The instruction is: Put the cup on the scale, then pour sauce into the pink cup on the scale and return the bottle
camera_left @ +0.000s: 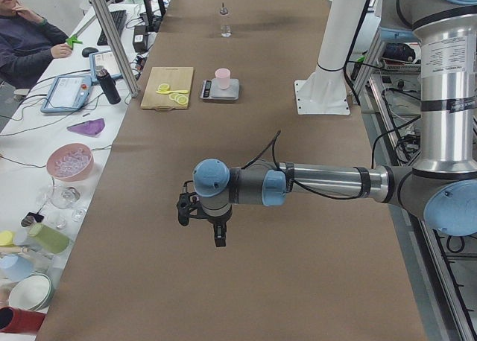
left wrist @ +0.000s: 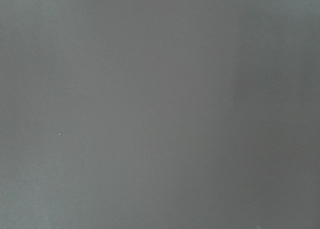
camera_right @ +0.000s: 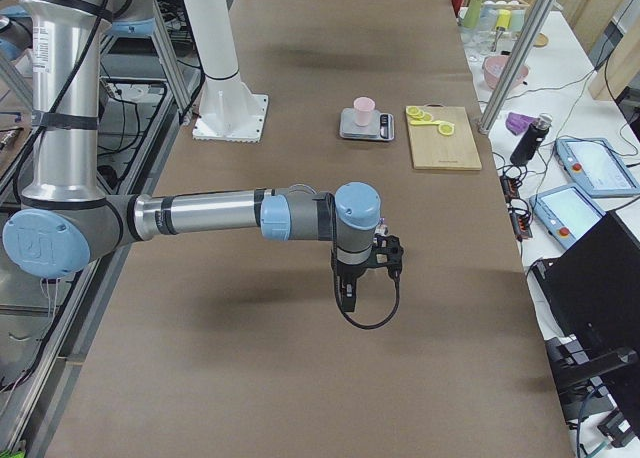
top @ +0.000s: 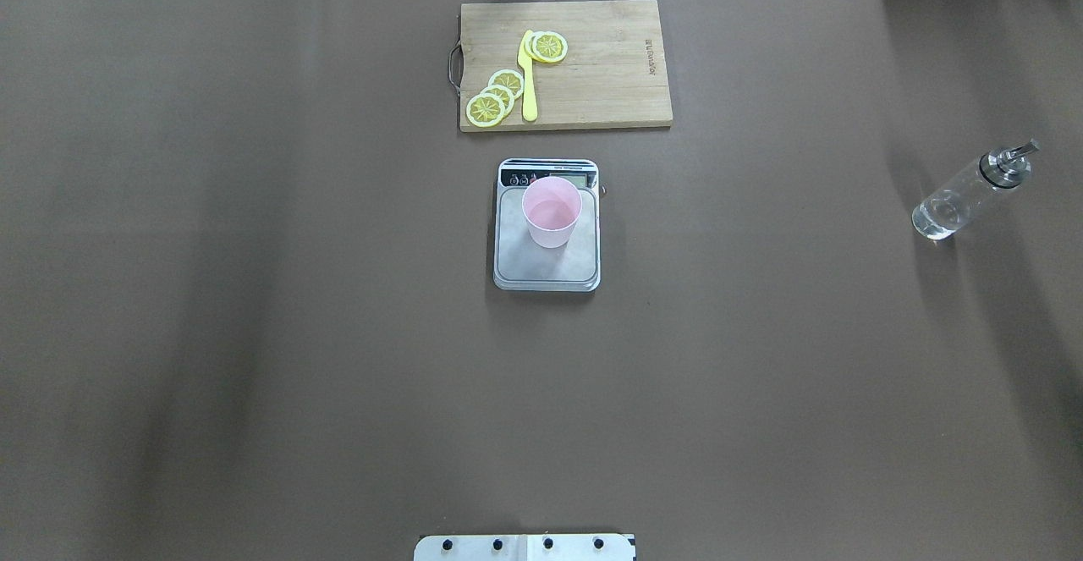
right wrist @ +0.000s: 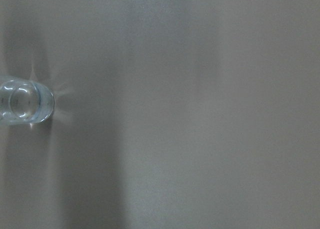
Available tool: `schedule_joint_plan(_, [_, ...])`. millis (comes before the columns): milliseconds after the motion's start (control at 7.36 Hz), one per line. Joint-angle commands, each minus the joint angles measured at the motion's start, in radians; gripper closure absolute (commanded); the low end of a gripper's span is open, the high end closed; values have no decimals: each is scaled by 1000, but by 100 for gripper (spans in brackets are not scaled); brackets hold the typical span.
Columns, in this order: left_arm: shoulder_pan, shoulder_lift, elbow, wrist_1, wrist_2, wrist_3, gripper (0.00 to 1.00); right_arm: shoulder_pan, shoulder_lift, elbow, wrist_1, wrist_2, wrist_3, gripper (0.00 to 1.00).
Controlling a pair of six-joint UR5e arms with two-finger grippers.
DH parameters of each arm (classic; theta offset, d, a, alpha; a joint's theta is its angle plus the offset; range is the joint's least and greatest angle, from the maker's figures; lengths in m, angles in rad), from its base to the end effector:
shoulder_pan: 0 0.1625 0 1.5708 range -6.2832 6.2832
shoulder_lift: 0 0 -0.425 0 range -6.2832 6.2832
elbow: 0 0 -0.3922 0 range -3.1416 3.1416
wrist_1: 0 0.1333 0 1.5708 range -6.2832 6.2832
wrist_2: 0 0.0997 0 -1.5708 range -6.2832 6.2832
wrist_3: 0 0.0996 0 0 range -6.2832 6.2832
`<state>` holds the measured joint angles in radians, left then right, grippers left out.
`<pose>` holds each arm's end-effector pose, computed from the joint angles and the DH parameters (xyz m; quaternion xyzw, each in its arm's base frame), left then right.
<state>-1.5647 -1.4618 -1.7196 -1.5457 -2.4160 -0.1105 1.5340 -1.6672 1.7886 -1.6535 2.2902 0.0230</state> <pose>-0.0561 -0.4467 0.6340 -0.0172 0.4098 -0.0446 0.9109 0.0510 -0.4531 0.6090 0.0076 -0.3523 -0.0133 0.9358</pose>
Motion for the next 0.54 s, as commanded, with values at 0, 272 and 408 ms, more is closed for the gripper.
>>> schedule_joint_plan(0, [2, 0, 2, -1, -2, 0, 2, 0, 0, -2, 0, 0, 0, 0])
schedule_joint_plan(272, [2, 0, 3, -1, -2, 0, 2, 0, -2, -2, 0, 0, 0, 0])
schedule_joint_plan(408, [2, 0, 2, -1, -2, 0, 2, 0, -2, -2, 0, 0, 0, 0])
